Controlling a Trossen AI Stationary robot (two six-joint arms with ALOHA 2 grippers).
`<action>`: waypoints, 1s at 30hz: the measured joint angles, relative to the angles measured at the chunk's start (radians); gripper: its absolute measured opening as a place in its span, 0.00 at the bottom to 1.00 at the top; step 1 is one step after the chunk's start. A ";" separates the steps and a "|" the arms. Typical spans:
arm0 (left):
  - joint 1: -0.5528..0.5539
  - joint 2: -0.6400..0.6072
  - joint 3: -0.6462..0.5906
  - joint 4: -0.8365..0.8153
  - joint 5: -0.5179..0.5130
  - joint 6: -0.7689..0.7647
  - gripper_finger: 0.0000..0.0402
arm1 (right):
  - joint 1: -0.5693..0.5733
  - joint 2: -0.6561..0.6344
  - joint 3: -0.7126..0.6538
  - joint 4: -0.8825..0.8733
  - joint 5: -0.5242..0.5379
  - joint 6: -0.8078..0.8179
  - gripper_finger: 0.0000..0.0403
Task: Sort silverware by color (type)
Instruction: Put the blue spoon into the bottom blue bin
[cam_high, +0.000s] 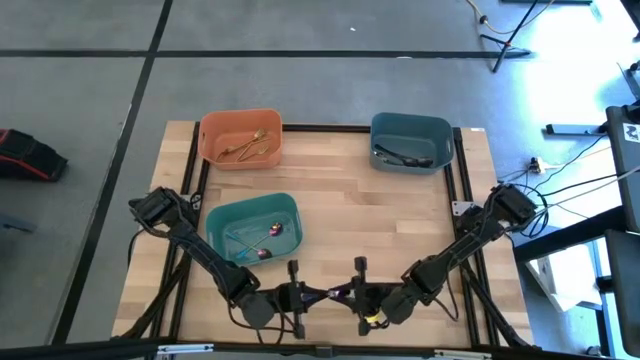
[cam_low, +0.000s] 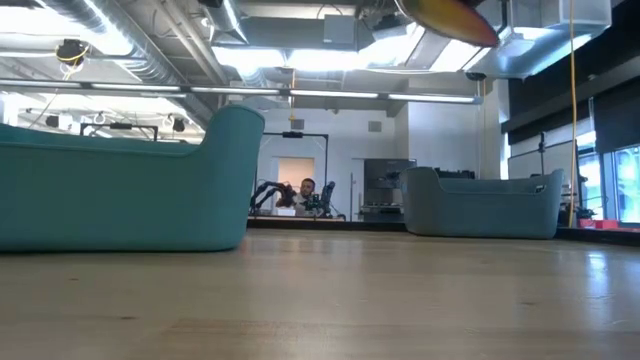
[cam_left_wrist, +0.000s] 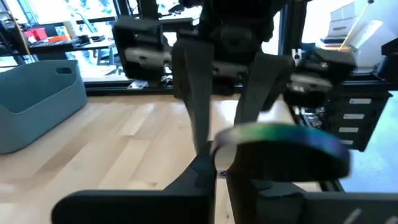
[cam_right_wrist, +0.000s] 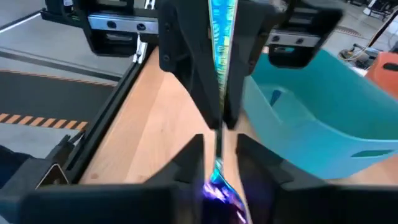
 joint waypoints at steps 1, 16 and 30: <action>-0.001 -0.010 0.000 -0.015 0.000 0.003 0.03 | 0.009 -0.017 0.000 -0.019 0.000 -0.001 0.23; -0.017 -0.320 0.000 -0.591 -0.026 -0.222 0.04 | 0.186 -0.117 0.001 -0.378 0.160 0.180 0.40; -0.122 -0.535 0.000 -1.128 -0.226 -0.624 0.04 | 0.187 -0.016 0.000 -0.412 0.156 0.331 0.40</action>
